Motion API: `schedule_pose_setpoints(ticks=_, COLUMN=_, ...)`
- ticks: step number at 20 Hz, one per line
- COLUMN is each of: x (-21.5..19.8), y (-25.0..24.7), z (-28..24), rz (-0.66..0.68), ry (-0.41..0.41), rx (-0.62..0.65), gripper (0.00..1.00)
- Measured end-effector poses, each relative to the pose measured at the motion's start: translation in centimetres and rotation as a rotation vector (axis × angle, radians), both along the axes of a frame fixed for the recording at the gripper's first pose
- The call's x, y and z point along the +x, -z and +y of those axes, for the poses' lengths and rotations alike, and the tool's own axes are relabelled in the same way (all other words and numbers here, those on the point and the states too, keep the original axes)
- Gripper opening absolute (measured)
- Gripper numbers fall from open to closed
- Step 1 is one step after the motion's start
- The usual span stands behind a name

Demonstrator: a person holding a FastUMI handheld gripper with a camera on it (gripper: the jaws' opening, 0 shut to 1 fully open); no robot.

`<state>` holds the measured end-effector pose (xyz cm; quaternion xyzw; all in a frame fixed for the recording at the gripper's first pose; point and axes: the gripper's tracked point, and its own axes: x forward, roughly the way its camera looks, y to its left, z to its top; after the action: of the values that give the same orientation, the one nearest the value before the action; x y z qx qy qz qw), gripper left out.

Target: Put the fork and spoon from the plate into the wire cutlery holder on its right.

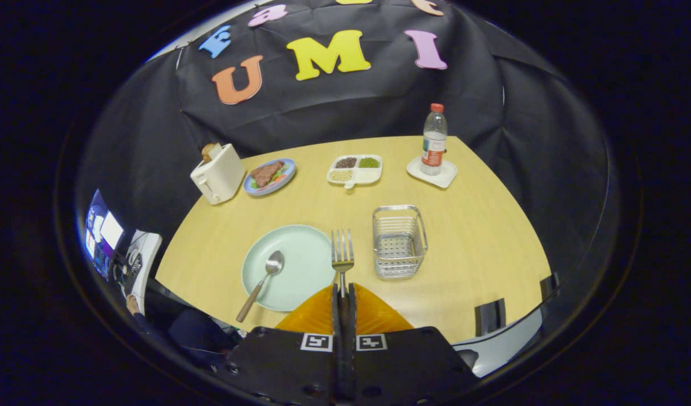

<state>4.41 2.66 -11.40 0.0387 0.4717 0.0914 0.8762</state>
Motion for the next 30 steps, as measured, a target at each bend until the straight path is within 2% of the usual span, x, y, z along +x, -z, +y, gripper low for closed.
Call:
schedule_pose_setpoints(ticks=6, x=2.1, y=-0.7, z=-4.0, rz=0.085, ry=0.029, rx=-0.07, gripper=0.0)
schedule_pose_setpoints(ticks=15, x=4.8, y=0.7, z=-4.5, rz=0.25, ry=0.068, rx=-0.073, gripper=0.01)
schedule_pose_setpoints(ticks=23, x=5.9, y=0.1, z=-4.6, rz=0.232, ry=0.104, rx=-0.071, gripper=0.11)
schedule_pose_setpoints(ticks=24, x=6.1, y=-0.3, z=-4.7, rz=0.219, ry=0.113, rx=-0.064, gripper=0.15)
schedule_pose_setpoints(ticks=29, x=6.2, y=-3.0, z=-4.1, rz=0.149, ry=0.137, rx=-0.03, gripper=0.78)
schedule_pose_setpoints(ticks=30, x=5.9, y=-3.6, z=-3.6, rz=0.134, ry=0.132, rx=-0.02, gripper=0.84)
